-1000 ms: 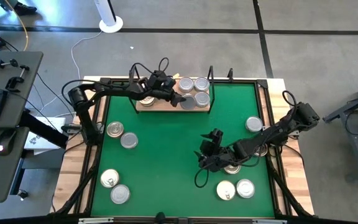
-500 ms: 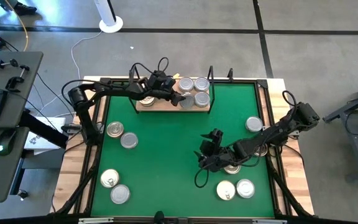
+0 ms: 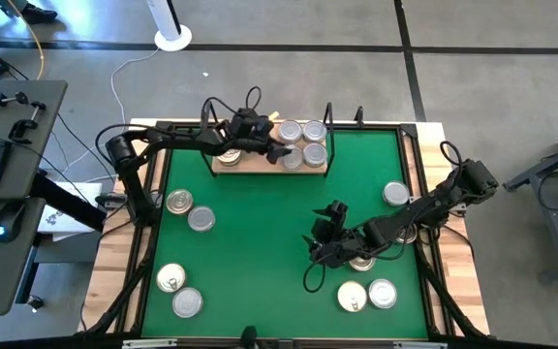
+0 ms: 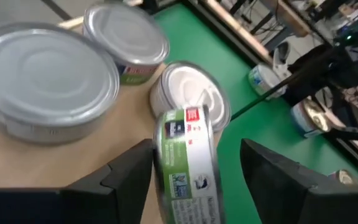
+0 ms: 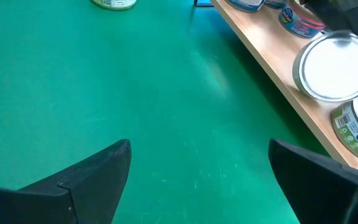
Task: Stack canned seafood by type on shelf
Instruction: Put the green tuna can on the shelf and align with the other green tuna can
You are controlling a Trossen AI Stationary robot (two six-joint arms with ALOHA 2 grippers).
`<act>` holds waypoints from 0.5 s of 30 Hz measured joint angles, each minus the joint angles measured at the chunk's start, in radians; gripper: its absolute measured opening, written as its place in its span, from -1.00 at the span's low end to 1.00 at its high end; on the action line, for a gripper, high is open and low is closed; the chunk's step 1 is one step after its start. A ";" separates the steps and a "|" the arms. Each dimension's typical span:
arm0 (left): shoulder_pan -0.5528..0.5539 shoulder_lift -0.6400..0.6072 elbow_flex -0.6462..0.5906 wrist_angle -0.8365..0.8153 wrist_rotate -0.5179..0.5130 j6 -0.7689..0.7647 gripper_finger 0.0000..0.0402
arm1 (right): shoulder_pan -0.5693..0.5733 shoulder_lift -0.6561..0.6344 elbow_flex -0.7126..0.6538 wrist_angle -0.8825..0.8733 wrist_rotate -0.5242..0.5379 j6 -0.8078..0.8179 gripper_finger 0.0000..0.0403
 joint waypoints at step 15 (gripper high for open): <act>-0.001 -0.098 0.000 -0.023 -0.059 0.191 0.14 | 0.000 0.000 0.000 -0.001 -0.002 0.001 0.86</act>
